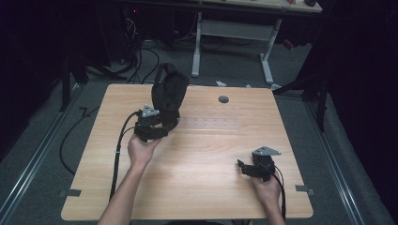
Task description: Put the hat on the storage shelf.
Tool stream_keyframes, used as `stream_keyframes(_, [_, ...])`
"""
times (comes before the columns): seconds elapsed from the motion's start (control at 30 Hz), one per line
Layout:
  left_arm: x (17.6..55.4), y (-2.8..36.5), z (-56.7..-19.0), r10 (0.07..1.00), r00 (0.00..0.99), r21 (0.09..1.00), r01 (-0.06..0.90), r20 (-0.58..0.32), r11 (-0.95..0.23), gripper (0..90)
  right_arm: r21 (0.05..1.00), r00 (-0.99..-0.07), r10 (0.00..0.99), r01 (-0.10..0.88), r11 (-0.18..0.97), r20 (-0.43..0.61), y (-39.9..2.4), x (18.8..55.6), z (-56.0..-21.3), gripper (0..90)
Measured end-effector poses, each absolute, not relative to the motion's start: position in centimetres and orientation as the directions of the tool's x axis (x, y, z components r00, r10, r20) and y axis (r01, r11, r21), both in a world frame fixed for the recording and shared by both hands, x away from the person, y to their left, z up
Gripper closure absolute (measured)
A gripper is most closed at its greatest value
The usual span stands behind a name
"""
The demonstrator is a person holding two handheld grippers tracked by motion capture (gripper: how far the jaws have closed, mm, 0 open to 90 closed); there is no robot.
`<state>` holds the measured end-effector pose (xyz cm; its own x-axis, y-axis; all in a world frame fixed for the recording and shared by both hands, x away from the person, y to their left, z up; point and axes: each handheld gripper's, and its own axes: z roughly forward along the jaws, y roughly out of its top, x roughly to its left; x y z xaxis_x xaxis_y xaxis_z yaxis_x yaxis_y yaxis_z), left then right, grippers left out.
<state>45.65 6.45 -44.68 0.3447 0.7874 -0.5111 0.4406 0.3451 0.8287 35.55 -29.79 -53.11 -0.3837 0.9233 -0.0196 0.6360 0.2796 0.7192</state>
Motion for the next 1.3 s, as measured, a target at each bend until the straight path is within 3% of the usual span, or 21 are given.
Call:
stream_keyframes(0.3, [44.9, 7.2, -44.1, 0.774, 0.347, 0.822, 0.435, -0.529, 0.367, 38.7, 0.719, -0.384, 0.923, 0.636, 0.279, -0.019, -29.8, 35.5, -53.1, 27.9])
stream_keyframes(1.3, [40.5, 10.6, -43.9, 0.725, 0.334, 0.777, 0.453, -0.602, 0.436, 38.7, 0.719, -0.383, 0.924, 0.637, 0.278, -0.019, -29.8, 35.5, -53.1, 27.9])
